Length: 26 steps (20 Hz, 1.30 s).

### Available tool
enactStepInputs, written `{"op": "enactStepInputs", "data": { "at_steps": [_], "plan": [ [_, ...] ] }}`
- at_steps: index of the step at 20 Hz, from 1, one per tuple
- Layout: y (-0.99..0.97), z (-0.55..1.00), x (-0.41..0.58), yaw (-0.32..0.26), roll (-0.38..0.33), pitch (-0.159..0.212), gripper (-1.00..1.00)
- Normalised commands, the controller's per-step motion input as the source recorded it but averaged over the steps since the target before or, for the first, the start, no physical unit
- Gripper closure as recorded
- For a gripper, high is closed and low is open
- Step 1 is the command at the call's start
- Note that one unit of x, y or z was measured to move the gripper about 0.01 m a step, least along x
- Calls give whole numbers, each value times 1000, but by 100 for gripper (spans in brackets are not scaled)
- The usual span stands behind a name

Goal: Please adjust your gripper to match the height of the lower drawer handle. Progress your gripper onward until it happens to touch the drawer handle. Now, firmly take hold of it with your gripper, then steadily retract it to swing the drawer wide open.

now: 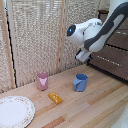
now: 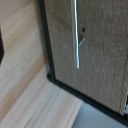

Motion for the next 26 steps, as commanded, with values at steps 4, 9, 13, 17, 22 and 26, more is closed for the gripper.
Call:
{"op": "enactStepInputs", "data": {
  "at_steps": [4,9,13,17,22,26],
  "plan": [
    [-389,-357,30,164,-272,32,-100],
    [-444,-317,2,167,-226,44,-100],
    [-445,-159,-5,171,-209,12,-100],
    [-424,-26,-31,171,-211,0,-100],
    [-542,0,-63,192,-53,24,-100],
    [-657,1,-159,94,-3,4,-100]
  ]
}}
